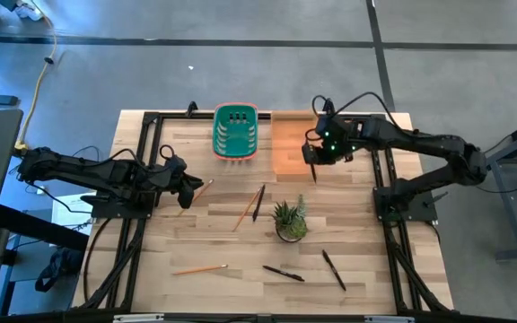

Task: Sort pens & pencils
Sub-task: Put the middle right black ballpoint pen into the orange bin

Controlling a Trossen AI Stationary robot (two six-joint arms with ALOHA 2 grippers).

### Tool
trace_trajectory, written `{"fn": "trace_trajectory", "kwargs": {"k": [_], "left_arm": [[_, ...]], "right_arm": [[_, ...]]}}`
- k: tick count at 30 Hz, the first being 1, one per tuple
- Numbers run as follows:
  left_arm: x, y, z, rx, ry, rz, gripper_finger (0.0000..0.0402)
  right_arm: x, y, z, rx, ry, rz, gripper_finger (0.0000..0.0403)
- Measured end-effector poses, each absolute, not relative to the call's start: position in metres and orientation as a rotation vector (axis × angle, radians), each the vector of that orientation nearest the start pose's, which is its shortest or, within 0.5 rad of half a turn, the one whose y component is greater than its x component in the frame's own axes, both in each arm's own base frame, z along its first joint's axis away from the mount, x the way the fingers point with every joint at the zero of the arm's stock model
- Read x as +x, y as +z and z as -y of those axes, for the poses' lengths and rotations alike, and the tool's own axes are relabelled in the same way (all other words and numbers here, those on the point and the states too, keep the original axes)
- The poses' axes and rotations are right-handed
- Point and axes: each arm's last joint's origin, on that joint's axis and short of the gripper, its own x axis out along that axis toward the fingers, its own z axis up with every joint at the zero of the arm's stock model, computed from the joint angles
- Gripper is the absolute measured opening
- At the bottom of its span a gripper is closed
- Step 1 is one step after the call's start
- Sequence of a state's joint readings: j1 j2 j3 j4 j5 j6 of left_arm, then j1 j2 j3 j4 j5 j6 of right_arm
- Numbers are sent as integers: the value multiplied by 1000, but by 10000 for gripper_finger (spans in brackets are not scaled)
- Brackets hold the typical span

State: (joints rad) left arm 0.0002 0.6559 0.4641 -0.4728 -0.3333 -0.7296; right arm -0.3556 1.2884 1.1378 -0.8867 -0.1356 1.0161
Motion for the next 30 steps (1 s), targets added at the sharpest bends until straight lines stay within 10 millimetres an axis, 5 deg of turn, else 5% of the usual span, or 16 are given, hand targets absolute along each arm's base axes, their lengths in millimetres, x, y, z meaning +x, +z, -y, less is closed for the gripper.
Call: {"fn": "trace_trajectory", "kwargs": {"k": [12, 30], "left_arm": [[138, 219, -10, -581, 557, -493, 58], [139, 219, -9, -596, 512, -506, 58]], "right_arm": [[221, 299, 118, 1230, -767, -731, 0], [221, 293, 142, 1303, -770, -686, 0]]}}
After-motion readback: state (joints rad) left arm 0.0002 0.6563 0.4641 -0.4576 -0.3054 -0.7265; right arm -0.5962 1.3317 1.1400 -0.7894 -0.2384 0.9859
